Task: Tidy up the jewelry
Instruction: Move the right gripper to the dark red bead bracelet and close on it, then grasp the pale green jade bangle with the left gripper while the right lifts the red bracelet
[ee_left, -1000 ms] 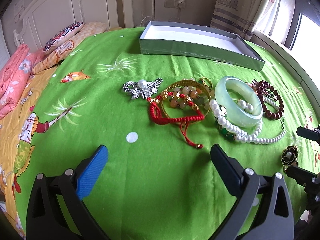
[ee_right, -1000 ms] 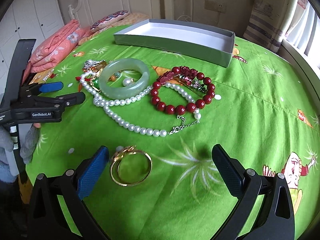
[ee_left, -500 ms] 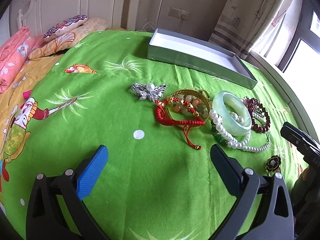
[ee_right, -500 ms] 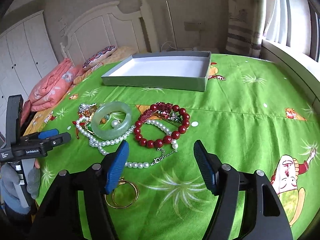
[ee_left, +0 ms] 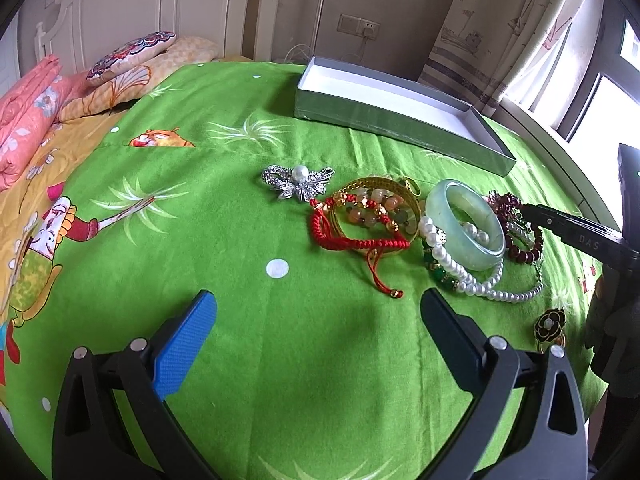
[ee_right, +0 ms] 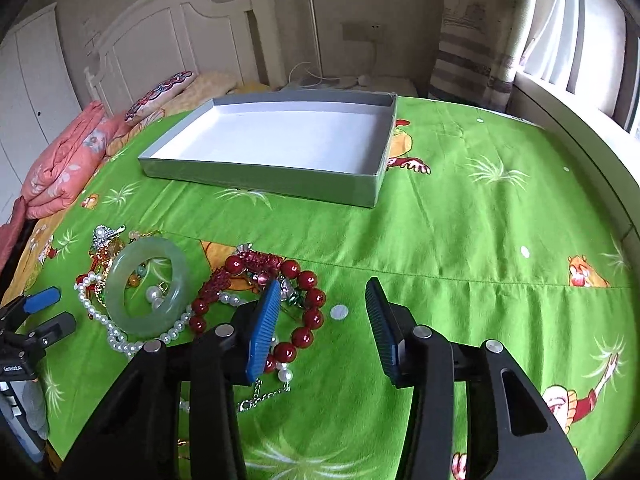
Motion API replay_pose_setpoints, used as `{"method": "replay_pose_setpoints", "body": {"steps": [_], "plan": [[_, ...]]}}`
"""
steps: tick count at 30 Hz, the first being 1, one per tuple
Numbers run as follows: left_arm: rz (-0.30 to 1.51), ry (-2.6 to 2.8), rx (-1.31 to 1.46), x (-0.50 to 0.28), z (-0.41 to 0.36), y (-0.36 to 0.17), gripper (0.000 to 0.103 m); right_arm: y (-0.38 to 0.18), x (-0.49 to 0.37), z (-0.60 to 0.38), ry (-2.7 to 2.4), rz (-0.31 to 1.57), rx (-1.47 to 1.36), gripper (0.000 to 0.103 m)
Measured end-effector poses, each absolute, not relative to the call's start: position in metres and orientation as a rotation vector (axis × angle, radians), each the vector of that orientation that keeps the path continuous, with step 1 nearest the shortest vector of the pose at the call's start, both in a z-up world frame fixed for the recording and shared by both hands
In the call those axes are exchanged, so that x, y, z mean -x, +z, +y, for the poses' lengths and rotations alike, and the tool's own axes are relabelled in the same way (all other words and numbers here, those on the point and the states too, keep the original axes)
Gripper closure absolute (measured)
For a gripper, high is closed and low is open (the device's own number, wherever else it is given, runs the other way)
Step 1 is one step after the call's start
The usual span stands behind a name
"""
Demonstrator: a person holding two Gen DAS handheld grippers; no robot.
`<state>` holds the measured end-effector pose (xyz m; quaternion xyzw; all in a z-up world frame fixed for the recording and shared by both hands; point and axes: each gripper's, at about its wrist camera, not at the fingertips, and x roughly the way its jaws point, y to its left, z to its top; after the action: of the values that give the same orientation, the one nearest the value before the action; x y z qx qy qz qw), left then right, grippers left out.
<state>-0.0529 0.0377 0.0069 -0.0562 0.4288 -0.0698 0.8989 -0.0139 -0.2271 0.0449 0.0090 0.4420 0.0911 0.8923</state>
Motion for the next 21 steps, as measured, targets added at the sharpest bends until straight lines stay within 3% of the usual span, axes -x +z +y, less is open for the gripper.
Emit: {"method": "replay_pose_setpoints", "body": {"steps": [9, 21], "plan": [[0.884, -0.159, 0.110, 0.053, 0.035, 0.007, 0.003, 0.040, 0.026, -0.220, 0.344, 0.917, -0.006, 0.089], [0.805, -0.251, 0.009, 0.067, 0.003, 0.026, 0.010, 0.072, 0.085, -0.249, 0.221, 0.694, -0.013, 0.089]]}}
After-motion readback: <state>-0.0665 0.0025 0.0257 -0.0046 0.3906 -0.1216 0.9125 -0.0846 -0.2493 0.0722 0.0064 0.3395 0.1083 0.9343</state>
